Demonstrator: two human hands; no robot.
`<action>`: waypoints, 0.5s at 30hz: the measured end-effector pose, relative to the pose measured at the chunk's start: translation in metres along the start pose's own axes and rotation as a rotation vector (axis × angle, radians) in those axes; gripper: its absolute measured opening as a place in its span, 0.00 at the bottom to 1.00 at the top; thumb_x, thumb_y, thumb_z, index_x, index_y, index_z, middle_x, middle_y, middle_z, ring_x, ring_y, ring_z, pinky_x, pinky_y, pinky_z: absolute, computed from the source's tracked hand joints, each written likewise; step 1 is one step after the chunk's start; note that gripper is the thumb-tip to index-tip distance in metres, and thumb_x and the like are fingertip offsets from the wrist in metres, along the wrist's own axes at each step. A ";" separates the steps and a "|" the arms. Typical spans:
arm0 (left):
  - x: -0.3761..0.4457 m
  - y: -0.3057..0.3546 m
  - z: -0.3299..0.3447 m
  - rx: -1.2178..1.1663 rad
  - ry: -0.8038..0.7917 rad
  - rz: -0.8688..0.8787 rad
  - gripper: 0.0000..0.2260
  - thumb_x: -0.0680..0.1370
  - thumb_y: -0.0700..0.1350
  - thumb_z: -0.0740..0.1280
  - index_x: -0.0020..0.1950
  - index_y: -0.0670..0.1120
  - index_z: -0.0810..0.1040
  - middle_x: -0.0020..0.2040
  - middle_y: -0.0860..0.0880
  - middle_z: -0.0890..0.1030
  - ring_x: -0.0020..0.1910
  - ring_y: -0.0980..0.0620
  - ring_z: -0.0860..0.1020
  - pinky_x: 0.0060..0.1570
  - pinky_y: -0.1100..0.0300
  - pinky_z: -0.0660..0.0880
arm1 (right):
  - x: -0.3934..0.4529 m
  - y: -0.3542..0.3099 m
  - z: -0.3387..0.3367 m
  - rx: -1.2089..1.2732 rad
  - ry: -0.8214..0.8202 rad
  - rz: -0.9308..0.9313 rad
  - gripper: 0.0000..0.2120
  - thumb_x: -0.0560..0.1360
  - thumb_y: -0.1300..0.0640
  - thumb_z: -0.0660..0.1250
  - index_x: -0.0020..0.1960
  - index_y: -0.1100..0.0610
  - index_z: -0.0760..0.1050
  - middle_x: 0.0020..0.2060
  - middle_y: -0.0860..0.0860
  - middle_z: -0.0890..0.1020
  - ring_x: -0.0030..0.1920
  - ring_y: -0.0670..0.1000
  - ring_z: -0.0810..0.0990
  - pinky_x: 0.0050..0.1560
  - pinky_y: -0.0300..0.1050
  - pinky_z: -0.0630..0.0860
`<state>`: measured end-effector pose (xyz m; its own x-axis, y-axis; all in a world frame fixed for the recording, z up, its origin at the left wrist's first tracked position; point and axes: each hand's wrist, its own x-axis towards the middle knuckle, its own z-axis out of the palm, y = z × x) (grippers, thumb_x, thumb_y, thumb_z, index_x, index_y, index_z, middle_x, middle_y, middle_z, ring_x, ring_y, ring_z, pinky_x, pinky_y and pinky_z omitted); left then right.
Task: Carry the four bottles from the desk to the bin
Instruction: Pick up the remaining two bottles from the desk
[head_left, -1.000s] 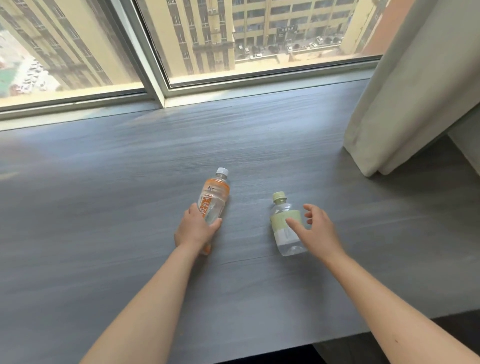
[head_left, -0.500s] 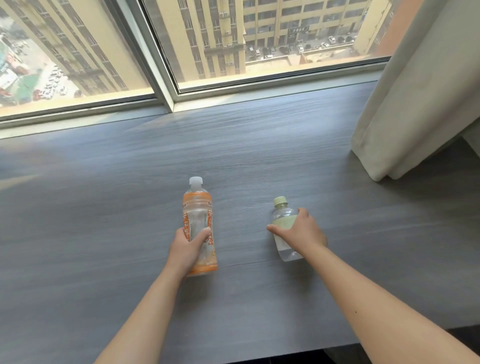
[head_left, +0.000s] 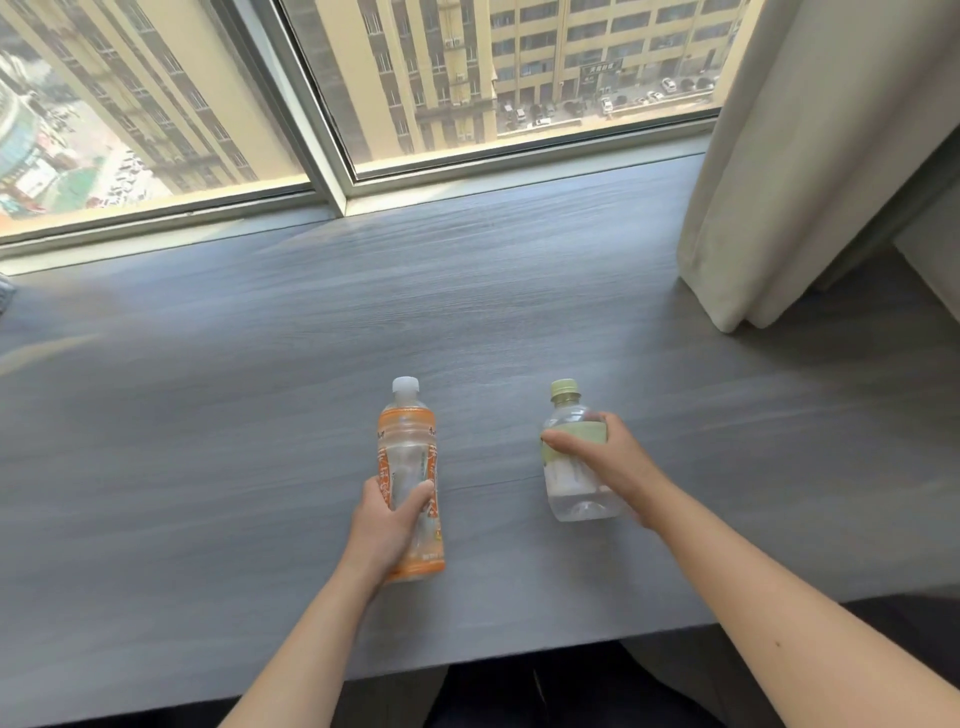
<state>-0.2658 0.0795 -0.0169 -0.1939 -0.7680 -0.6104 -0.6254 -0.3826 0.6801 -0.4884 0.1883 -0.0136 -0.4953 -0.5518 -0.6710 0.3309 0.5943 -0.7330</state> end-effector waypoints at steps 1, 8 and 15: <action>-0.005 -0.003 0.002 0.017 -0.018 0.023 0.20 0.73 0.51 0.69 0.60 0.46 0.69 0.54 0.46 0.78 0.52 0.47 0.78 0.52 0.52 0.75 | -0.007 0.003 -0.004 0.059 -0.029 -0.002 0.30 0.65 0.52 0.76 0.62 0.55 0.67 0.54 0.56 0.80 0.51 0.56 0.82 0.55 0.55 0.79; -0.052 -0.022 0.007 0.183 -0.183 0.148 0.18 0.73 0.53 0.68 0.60 0.49 0.69 0.52 0.50 0.78 0.53 0.49 0.77 0.51 0.54 0.74 | -0.079 0.037 -0.031 0.275 -0.011 -0.041 0.35 0.58 0.44 0.76 0.60 0.58 0.72 0.43 0.53 0.82 0.38 0.50 0.82 0.36 0.44 0.78; -0.092 -0.060 -0.002 0.340 -0.342 0.284 0.18 0.73 0.57 0.68 0.58 0.51 0.70 0.51 0.53 0.78 0.50 0.53 0.78 0.52 0.54 0.76 | -0.172 0.111 -0.038 0.352 0.078 -0.012 0.31 0.53 0.40 0.75 0.54 0.47 0.74 0.46 0.52 0.83 0.40 0.49 0.85 0.34 0.41 0.80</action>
<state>-0.2089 0.1729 -0.0009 -0.5887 -0.5848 -0.5580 -0.7107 0.0456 0.7020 -0.3968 0.3718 0.0248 -0.5560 -0.5031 -0.6617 0.5743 0.3430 -0.7433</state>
